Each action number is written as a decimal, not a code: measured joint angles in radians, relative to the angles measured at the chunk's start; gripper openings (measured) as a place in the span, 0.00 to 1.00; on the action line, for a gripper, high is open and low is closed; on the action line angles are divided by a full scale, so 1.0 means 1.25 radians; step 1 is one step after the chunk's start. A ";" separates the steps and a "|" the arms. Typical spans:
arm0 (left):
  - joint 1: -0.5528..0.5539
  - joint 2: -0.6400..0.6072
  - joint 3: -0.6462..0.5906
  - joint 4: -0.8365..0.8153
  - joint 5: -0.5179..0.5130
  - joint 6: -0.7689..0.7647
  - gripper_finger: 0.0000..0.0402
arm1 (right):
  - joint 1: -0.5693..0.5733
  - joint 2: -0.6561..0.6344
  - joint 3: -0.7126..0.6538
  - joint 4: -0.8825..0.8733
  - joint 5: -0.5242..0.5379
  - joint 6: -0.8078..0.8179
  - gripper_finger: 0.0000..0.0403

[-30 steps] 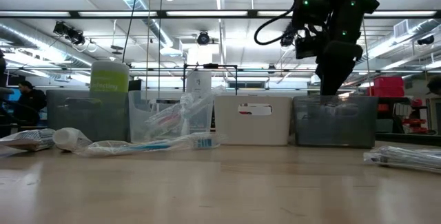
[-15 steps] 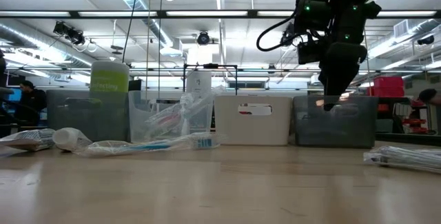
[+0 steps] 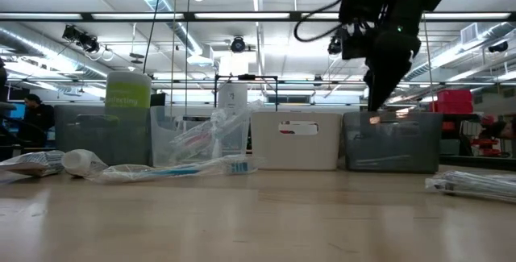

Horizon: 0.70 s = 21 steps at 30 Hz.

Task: Pick & Place Travel size toiletries
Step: Put the silver nail cutter into the right black bin

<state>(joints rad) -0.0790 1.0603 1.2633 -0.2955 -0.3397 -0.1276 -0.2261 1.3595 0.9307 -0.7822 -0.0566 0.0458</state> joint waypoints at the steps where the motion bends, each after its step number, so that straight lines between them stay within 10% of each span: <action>1: 0.000 0.000 0.000 0.000 0.000 0.000 0.10 | 0.006 -0.003 0.010 0.001 0.000 0.000 0.51; 21: 0.000 0.000 0.000 -0.002 0.001 -0.008 0.10 | 0.288 -0.057 0.062 0.086 0.001 0.086 0.33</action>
<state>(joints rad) -0.0792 1.0604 1.2633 -0.2981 -0.3387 -0.1375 0.1343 1.2888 1.0081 -0.6741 -0.0555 0.1532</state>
